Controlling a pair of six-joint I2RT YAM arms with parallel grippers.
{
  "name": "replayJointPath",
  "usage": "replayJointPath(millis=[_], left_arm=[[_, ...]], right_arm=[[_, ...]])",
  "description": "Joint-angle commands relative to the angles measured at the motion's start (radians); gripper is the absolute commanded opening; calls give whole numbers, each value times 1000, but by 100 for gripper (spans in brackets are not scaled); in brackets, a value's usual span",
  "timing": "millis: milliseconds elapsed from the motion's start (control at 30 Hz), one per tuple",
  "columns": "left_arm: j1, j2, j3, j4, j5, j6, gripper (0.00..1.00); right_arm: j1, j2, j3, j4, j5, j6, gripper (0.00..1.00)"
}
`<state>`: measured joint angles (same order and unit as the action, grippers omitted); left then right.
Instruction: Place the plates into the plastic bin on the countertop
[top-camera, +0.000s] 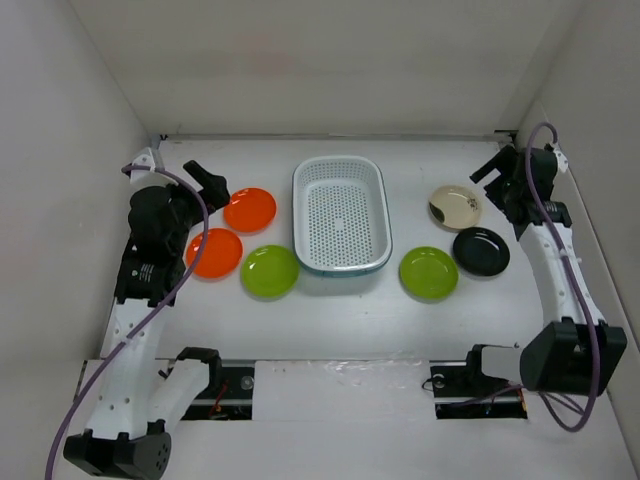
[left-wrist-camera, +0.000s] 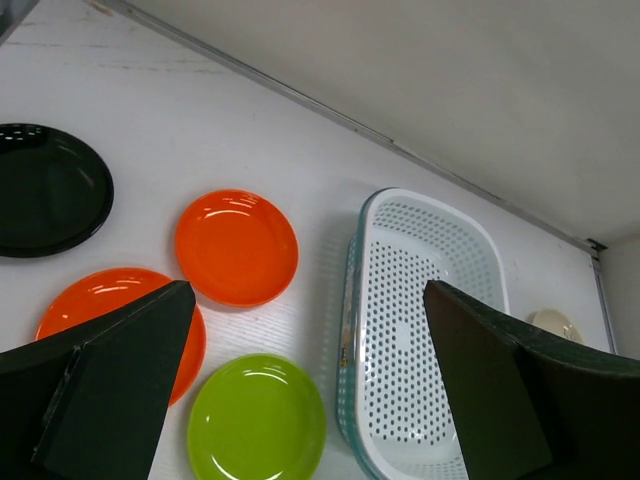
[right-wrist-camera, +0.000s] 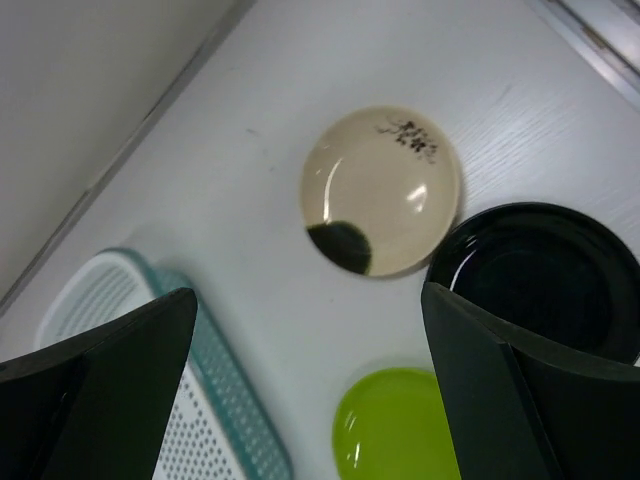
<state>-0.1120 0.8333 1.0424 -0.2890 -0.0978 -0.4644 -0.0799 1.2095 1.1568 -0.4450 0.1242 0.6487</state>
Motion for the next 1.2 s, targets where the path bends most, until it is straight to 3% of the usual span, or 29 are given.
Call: replayJointPath(millis=[0,167,333,700,1000,1167], left_arm=[[-3,24,-7,48,79,10,99],[-3,75,5,48,161,10,99],[-3,75,5,57,188,10,99],[-3,66,5,68,274,29,99],[-3,75,-4,79,306,29,99],[-3,75,-4,79,316,38,99]], right_arm=[[-72,88,55,97,43,37,100],[-138,248,100,182,-23,46,97],[-188,395,32,258,-101,92,94],[-210,556,30,376,-216,68,88],[-219,634,66,342,-147,58,85],[-219,656,87,316,-136,58,76]])
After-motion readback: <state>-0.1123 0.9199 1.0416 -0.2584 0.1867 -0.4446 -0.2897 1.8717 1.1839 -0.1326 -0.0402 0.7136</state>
